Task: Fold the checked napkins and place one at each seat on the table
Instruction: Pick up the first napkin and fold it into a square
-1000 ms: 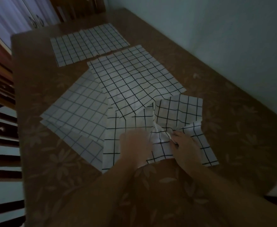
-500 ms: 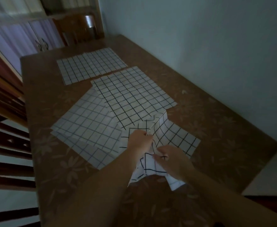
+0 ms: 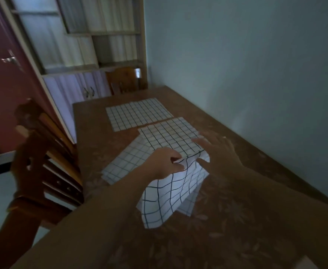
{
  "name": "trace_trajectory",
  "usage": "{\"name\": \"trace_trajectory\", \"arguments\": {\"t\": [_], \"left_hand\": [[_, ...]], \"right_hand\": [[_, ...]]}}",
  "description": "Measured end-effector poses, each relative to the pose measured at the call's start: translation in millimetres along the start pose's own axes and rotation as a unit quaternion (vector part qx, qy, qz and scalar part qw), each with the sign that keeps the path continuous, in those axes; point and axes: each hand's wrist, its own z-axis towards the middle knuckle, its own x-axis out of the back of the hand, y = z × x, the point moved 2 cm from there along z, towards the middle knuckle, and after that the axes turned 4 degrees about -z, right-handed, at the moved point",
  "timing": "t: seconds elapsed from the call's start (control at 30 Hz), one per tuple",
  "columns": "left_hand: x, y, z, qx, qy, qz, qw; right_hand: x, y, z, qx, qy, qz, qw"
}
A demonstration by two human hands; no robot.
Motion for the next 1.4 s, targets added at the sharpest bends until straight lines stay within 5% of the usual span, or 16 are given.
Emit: {"name": "trace_trajectory", "arguments": {"t": [0.27,0.53,0.67,1.13,1.4], "left_hand": [[84,-6,-66,0.000,0.032,0.085,0.996],[126,-3,-108,-0.022,0.117,-0.107,0.987],[121,11,-114,-0.023,0.080,-0.164,0.983],[124,69,-128,-0.069,0.025,-0.042,0.996],[105,123,-128,-0.077,-0.015,0.049,0.996]], "right_hand": [[54,-64,12,0.024,0.026,0.064,0.997],[83,-96,-26,-0.093,-0.063,0.012,0.994],[90,-135,-36,-0.072,-0.086,0.176,0.978],[118,-108,-67,-0.104,-0.076,0.327,0.936],[155,-86,-87,-0.131,0.030,0.432,0.892]]}}
